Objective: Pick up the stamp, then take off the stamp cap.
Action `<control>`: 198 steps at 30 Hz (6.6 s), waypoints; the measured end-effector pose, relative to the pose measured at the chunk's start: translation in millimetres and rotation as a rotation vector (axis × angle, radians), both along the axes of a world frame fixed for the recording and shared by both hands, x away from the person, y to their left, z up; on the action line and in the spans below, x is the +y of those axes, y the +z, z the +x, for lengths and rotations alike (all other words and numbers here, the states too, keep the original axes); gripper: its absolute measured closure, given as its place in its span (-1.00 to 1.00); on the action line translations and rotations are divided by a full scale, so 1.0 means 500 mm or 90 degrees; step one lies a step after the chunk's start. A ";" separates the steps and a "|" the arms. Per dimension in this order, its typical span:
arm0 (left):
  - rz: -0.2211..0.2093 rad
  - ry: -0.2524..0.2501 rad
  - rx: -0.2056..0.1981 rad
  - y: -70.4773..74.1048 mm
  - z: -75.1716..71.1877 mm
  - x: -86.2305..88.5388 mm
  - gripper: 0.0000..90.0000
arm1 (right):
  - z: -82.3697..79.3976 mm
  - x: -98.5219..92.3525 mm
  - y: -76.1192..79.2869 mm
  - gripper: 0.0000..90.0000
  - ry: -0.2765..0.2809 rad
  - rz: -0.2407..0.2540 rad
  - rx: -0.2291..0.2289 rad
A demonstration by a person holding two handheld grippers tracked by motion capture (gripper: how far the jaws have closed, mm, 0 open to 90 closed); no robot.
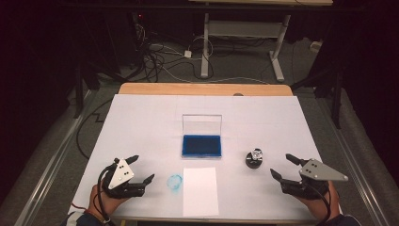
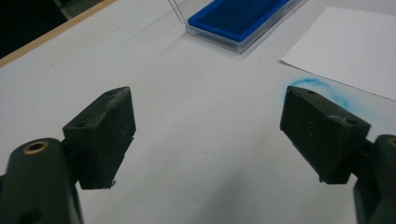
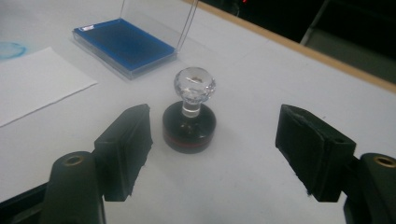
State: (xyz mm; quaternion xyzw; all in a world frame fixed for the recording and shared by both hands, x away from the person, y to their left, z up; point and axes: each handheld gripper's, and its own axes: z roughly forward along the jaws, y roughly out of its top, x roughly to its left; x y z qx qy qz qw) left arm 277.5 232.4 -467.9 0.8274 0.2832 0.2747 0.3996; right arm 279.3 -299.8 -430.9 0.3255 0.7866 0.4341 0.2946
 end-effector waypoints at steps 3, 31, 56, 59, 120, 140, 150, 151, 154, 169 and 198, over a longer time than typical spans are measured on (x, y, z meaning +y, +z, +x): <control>0.007 0.001 0.005 -0.002 -0.002 0.000 -0.62 | 0.010 0.004 0.008 -0.39 0.003 -0.011 0.021; 0.025 -0.013 0.019 -0.011 0.000 -0.006 -0.62 | 0.138 0.105 0.034 -0.38 0.016 -0.120 0.194; 0.030 -0.015 0.022 -0.012 0.000 -0.003 -0.61 | 0.174 0.122 0.009 -0.02 0.031 -0.128 0.245; 0.031 -0.018 0.022 -0.013 -0.001 -0.004 -0.61 | 0.175 0.123 0.009 -0.01 0.031 -0.127 0.242; 0.056 -0.004 0.027 -0.014 0.009 -0.004 -0.62 | 0.142 0.123 0.062 0.25 0.083 -0.130 0.175; 0.048 -0.010 0.034 -0.019 0.013 -0.002 -0.62 | 0.127 0.124 0.078 0.25 0.102 -0.119 0.155; 0.051 -0.009 0.036 -0.021 0.006 0.002 -0.62 | 0.122 0.142 0.085 0.25 0.127 -0.119 0.145; 0.050 -0.009 0.037 -0.021 0.005 0.002 -0.62 | 0.122 0.142 0.085 0.25 0.127 -0.119 0.145; 0.049 -0.007 0.038 -0.022 0.005 0.004 -0.62 | 0.124 0.149 0.085 0.25 0.132 -0.120 0.144; 0.053 -0.003 0.040 -0.024 0.004 0.007 -0.62 | 0.121 0.158 0.090 0.25 0.147 -0.123 0.141; 0.058 -0.014 0.046 -0.028 0.018 -0.011 -0.62 | 0.102 0.163 0.099 0.25 0.144 -0.121 0.132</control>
